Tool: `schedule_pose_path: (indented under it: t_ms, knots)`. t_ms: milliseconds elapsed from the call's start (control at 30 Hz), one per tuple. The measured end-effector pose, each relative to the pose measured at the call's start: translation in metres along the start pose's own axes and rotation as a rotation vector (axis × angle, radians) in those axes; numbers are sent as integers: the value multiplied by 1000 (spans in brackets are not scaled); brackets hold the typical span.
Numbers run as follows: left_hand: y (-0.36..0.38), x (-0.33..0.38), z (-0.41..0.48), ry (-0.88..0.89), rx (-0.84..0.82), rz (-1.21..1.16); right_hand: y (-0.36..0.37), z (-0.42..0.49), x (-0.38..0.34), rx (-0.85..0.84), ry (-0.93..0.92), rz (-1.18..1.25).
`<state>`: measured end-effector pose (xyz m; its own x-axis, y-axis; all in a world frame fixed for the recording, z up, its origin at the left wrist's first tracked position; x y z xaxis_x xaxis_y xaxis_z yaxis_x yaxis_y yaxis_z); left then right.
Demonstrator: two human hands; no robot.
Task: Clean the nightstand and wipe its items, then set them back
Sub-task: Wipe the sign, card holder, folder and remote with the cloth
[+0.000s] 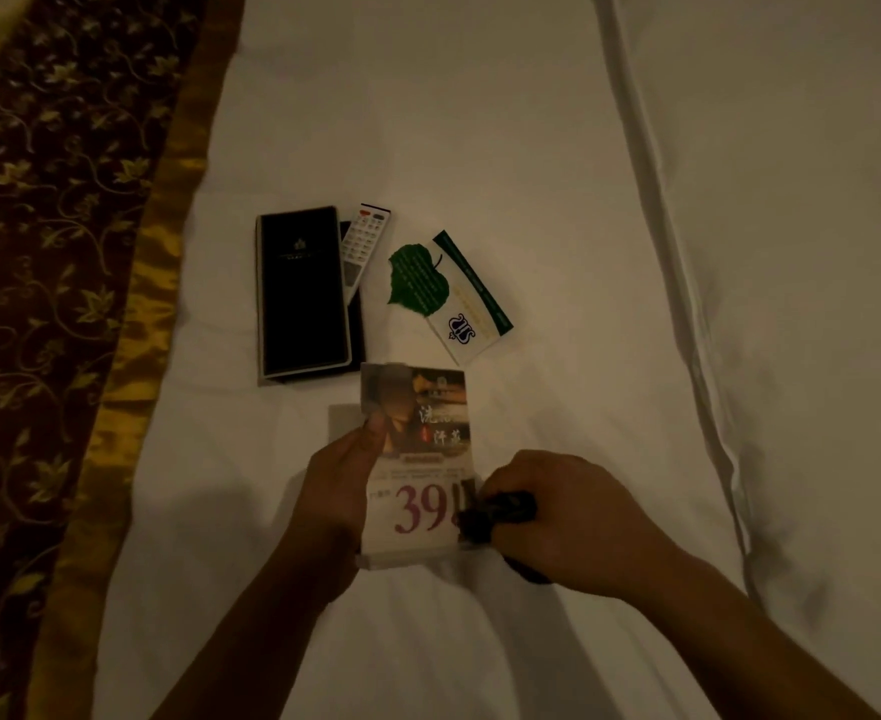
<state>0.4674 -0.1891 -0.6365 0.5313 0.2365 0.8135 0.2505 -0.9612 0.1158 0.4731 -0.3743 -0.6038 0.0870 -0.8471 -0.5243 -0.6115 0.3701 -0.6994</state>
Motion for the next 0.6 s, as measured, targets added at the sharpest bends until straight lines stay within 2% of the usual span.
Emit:
schedule_pose_path:
  t_ms: [67, 100, 200, 267, 400, 533, 600]
  knots:
    - [-8, -4, -1, 1, 68, -7, 0, 3, 4, 33, 63, -65]
    - [-12, -4, -1, 16, 91, -18, 3, 4, 5, 40, 96, 38]
    - [-28, 0, -2, 64, 169, -69, 17, 5, 3, -9, 190, 563]
    - [-47, 3, -4, 71, 251, -92, 24, 6, 7, -2, 266, 756]
    - [-94, 4, 5, 31, 396, -91, 27, 7, 12, 57, 261, 637]
    - [-143, 24, 23, 42, 331, -9, 27, 12, 17, 112, 263, 586]
    - [-168, 36, 28, 44, 391, 18, 27, 18, 18, 131, 263, 580]
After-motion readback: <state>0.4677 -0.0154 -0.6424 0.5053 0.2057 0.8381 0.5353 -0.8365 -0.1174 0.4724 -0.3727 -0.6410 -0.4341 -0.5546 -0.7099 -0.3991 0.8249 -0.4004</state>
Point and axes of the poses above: each hand's wrist, its own z-axis towards the middle knuckle, its own y-axis out of the palm, x = y × z, the point moved 7 cm from there along z, towards the middle knuckle, and after that the axes turned 8 degrees about -z, right-handed, at the moved point
